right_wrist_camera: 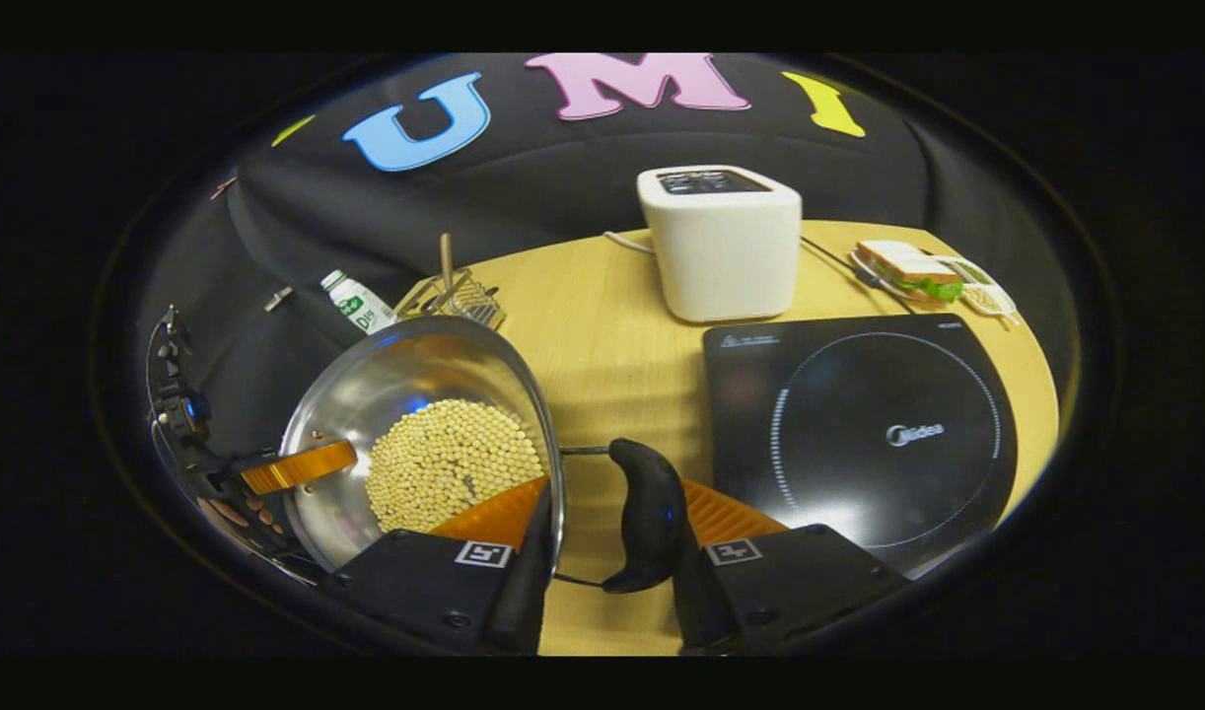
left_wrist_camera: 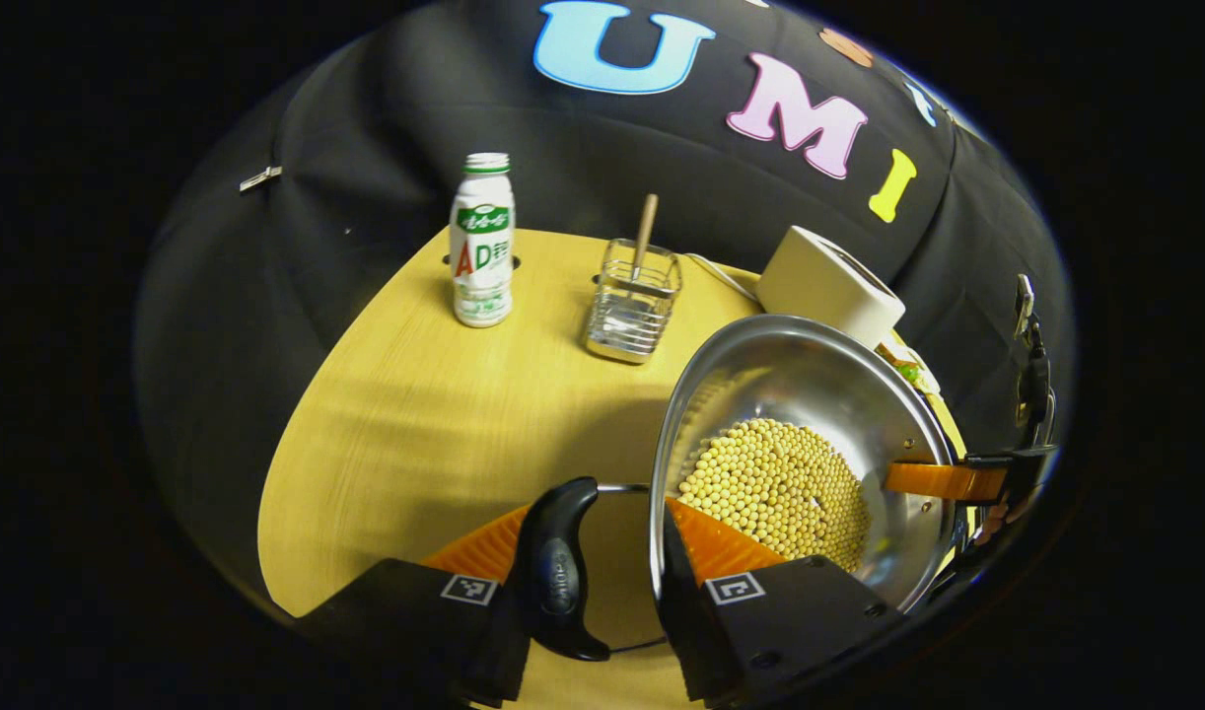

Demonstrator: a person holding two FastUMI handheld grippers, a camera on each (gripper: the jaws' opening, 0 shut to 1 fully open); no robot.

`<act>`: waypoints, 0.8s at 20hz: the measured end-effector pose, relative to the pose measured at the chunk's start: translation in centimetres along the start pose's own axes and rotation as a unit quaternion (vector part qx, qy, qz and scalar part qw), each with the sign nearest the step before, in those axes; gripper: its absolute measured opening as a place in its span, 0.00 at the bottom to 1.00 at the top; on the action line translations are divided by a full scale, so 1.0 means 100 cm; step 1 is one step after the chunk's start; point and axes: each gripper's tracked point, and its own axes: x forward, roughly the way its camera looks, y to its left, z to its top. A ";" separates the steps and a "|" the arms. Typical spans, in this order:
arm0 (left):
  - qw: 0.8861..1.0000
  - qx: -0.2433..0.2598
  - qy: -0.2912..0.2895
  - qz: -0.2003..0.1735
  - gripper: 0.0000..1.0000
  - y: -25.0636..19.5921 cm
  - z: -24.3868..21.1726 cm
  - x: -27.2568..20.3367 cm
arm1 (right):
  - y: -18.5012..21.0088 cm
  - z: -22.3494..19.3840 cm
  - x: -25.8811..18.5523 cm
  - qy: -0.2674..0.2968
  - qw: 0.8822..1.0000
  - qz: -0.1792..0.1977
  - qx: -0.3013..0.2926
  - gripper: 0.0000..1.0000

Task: First push the handle of the pot to place it horizontally, then grasp the pot with both hands and set it on the induction cooktop.

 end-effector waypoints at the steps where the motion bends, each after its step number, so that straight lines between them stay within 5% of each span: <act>1: 1.000 0.003 -0.002 -0.004 0.62 -0.013 0.002 0.000 | -0.011 0.005 -0.007 -0.005 1.000 -0.003 0.003 0.56; 16: 0.998 0.035 0.005 -0.048 0.61 -0.203 0.021 0.043 | -0.184 0.055 -0.066 -0.039 0.997 -0.049 0.046 0.56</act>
